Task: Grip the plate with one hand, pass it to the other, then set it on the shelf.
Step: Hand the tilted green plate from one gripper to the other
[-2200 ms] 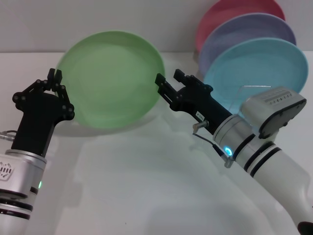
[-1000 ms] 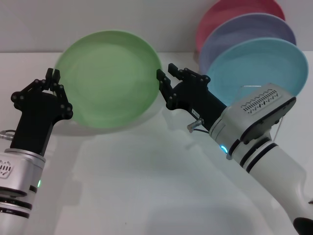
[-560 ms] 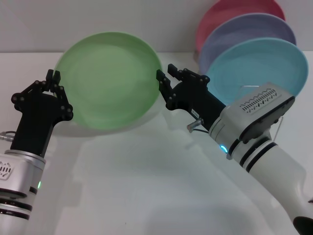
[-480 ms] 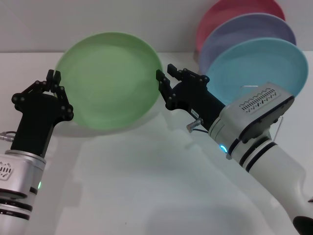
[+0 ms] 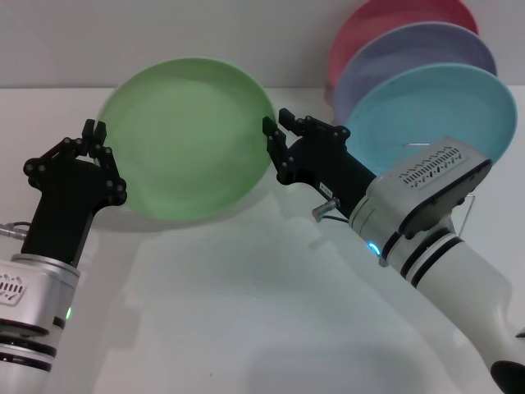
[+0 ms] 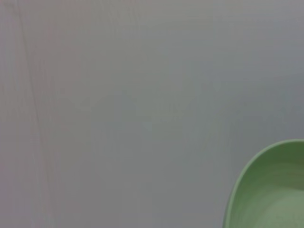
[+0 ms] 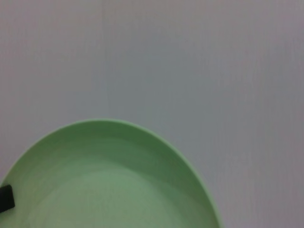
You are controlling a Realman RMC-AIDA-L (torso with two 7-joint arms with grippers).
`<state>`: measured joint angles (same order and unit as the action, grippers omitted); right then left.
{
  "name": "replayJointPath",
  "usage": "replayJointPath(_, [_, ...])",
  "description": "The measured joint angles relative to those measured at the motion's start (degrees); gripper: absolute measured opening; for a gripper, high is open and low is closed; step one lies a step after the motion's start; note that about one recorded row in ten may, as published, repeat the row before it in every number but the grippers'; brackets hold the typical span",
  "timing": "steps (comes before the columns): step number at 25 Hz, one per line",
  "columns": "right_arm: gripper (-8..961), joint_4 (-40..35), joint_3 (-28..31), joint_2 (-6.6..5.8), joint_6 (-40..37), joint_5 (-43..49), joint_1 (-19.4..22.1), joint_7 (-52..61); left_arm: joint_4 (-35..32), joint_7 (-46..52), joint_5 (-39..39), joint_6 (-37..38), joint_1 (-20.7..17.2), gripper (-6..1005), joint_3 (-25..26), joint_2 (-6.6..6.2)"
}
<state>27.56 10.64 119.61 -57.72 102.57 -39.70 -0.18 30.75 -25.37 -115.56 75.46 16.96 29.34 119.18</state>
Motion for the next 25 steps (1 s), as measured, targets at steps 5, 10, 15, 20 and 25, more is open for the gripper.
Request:
replayJointPath(5, [244, -0.1, 0.0, 0.0, 0.3, 0.0, -0.2, 0.0, -0.1, -0.1, 0.2, 0.1, 0.0, 64, 0.1, 0.0])
replayJointPath(10, [242, -0.2, 0.0, 0.0, 0.8, 0.0, -0.7, 0.0, 0.5, -2.0, 2.0, 0.0, 0.0, 66, 0.1, 0.0])
replayJointPath(15, [244, -0.3, 0.0, 0.0, 1.4, 0.0, -1.4, 0.0, 0.9, -2.7, 3.0, -0.1, 0.1, 68, -0.3, 0.0])
replayJointPath(20, [243, -0.5, 0.0, 0.0, 1.7, 0.0, -1.8, 0.0, 0.9, -2.7, 3.0, 0.0, 0.0, 70, -0.3, 0.0])
replayJointPath(25, [242, -0.7, 0.0, 0.01, 1.8, 0.0, -2.0, 0.1, 0.9, -2.8, 3.0, 0.2, 0.0, 73, -0.5, 0.0])
